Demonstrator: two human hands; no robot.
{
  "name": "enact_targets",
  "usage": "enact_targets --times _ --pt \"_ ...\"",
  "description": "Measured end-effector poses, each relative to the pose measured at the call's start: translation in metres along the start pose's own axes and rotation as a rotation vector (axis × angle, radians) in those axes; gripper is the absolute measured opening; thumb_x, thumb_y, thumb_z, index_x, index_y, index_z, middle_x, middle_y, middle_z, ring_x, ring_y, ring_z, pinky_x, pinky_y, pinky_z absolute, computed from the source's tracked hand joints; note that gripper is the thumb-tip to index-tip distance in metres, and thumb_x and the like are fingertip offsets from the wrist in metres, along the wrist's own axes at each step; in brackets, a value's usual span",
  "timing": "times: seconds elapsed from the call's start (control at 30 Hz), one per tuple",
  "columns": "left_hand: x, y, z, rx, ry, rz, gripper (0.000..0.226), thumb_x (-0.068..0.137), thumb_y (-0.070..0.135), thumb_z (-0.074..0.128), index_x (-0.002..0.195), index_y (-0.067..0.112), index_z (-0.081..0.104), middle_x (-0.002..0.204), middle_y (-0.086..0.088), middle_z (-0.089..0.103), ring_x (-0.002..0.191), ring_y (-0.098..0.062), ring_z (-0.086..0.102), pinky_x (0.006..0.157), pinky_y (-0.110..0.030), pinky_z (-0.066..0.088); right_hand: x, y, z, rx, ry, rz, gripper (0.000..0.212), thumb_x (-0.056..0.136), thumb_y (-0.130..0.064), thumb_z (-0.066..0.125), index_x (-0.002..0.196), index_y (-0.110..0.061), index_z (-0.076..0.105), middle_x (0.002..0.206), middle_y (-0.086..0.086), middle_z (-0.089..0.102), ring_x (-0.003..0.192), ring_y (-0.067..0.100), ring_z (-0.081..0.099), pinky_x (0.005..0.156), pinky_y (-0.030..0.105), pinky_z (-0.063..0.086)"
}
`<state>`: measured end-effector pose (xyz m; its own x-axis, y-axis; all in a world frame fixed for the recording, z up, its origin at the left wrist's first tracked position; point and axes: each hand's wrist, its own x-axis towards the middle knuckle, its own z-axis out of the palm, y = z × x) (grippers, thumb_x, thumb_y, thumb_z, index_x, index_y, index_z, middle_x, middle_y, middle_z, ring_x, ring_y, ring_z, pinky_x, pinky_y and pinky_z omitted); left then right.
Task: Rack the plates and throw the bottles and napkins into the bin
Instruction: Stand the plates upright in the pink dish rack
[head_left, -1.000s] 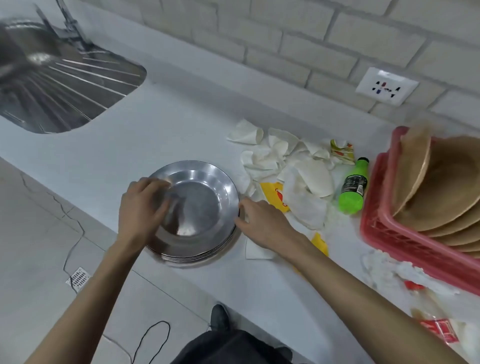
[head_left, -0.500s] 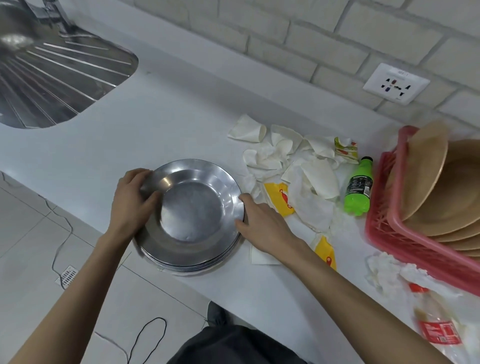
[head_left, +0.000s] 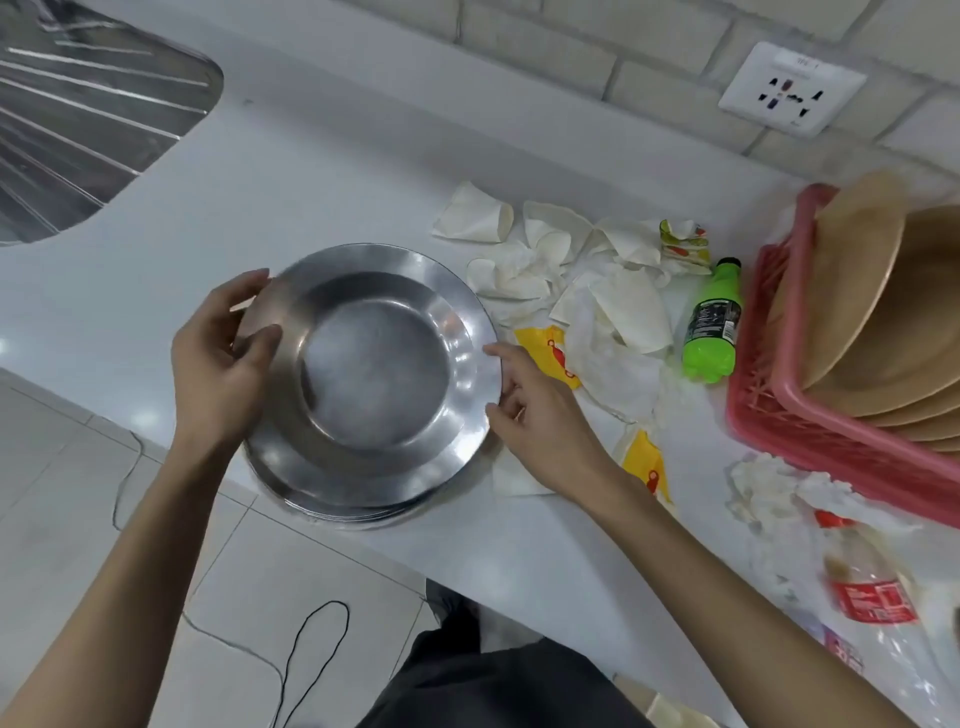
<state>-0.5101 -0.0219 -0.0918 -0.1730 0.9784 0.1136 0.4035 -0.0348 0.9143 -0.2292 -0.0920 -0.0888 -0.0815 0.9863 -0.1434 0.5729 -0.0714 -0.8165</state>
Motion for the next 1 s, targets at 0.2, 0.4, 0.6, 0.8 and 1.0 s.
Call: enact_targets --times 0.2,0.4,0.6,0.8,1.0 --pt "-0.033 0.038 0.040 -0.132 0.003 -0.114 0.043 0.091 -0.005 0.056 0.126 0.019 0.064 0.113 0.013 0.069 0.101 0.002 0.065 0.088 -0.016 0.052 -0.043 0.009 -0.040 0.318 0.231 0.034 0.073 0.090 0.002 0.058 0.149 -0.032 0.032 0.098 -0.010 0.067 0.080 0.015 0.066 0.076 0.026 0.052" --pt "-0.100 0.074 0.110 -0.275 -0.079 -0.228 0.046 0.088 -0.009 0.055 0.124 0.019 0.064 0.097 0.020 0.071 0.087 0.006 0.066 0.085 -0.020 0.053 -0.120 0.018 -0.086 0.577 0.438 0.020 0.072 0.077 0.006 0.059 0.143 -0.019 0.047 0.126 -0.009 0.066 0.114 0.012 0.063 0.094 0.030 0.049" --pt "-0.205 0.109 0.173 -0.398 -0.238 -0.249 0.050 0.089 -0.002 0.065 0.130 0.027 0.057 0.119 0.021 0.066 0.101 0.002 0.065 0.087 -0.018 0.052 -0.224 0.025 -0.135 0.622 0.460 -0.107 0.079 0.078 0.003 0.059 0.151 -0.017 0.035 0.146 -0.006 0.050 0.135 0.013 0.046 0.104 0.031 0.045" --pt "-0.312 0.146 0.226 -0.436 -0.406 -0.251 0.065 0.087 -0.005 0.067 0.143 0.020 0.046 0.122 0.014 0.067 0.096 0.001 0.069 0.077 -0.013 0.052 -0.311 0.046 -0.168 0.438 0.527 -0.096 0.094 0.081 -0.007 0.061 0.156 -0.029 0.010 0.156 -0.017 0.032 0.143 0.000 0.028 0.119 0.032 0.028" --pt "-0.373 0.168 0.261 -0.353 -0.561 -0.242 0.062 0.089 0.003 0.067 0.144 0.023 0.047 0.131 0.000 0.061 0.099 -0.005 0.070 0.093 -0.027 0.053 -0.372 0.061 -0.204 0.327 0.653 -0.097 0.085 0.075 -0.001 0.044 0.151 -0.031 0.023 0.152 -0.018 0.036 0.141 -0.006 0.028 0.118 0.027 0.026"
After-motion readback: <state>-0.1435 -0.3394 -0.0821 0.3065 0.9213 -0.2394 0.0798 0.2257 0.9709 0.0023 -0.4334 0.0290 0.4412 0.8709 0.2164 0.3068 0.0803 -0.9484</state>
